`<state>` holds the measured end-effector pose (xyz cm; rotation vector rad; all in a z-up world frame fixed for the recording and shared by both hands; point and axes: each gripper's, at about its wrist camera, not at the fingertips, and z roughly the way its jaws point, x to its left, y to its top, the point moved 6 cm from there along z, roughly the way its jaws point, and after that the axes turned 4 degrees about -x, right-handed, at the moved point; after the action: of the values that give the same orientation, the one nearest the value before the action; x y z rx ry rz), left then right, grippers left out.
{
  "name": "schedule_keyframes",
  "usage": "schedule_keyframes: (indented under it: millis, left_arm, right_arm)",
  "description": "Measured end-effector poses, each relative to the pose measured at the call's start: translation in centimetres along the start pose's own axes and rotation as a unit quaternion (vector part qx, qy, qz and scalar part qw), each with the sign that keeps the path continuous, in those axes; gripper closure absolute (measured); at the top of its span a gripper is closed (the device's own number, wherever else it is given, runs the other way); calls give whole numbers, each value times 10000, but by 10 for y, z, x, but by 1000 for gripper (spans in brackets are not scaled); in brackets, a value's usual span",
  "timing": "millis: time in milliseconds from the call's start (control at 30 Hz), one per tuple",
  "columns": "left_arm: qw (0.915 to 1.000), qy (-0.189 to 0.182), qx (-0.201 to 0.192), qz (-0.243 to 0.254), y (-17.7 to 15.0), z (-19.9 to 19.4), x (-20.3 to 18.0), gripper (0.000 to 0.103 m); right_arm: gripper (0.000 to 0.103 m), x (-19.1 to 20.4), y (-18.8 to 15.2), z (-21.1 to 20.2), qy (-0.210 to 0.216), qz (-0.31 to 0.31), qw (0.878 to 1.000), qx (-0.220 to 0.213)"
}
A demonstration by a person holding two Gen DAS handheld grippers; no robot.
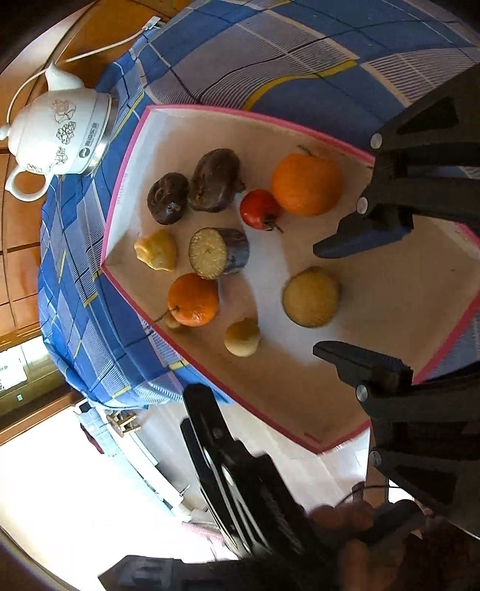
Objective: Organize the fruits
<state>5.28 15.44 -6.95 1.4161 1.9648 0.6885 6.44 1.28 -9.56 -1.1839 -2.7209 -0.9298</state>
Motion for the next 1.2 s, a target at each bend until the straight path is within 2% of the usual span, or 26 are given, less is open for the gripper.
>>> schedule_keyframes:
  millis: [67, 167, 333, 433, 567, 733, 900, 1200]
  left_arm:
    - [10000, -8, -21, -20, 1, -1, 0, 53]
    - [10000, -11, -31, -54, 3, -2, 1, 53]
    - [10000, -21, -21, -42, 2, -2, 0, 53]
    - [10000, -34, -24, -14, 1, -3, -2, 53]
    - [10000, -33, -3, 25, -2, -3, -3, 52]
    - [10000, -35, 10, 51, -5, -2, -4, 52]
    - [9999, -21, -35, 94, -7, -5, -8, 50]
    - [9996, -22, -177, 198, -10, -19, -17, 46]
  right_arm:
    - [56, 3, -6, -7, -60, -42, 10000, -45]
    - [74, 8, -13, -11, 109, -4, 9999, 32]
    - [78, 19, -11, 1, 472, 57, 9987, 195]
    - [78, 8, 3, 13, 478, 462, 9978, 53]
    - [78, -19, 21, 20, 123, 958, 9952, -145]
    - [78, -28, 23, 17, -10, 1009, 9948, -171]
    - [78, -15, 13, 4, -206, 742, 9966, -282]
    - [76, -1, 1, -32, -1001, 450, 9907, -809]
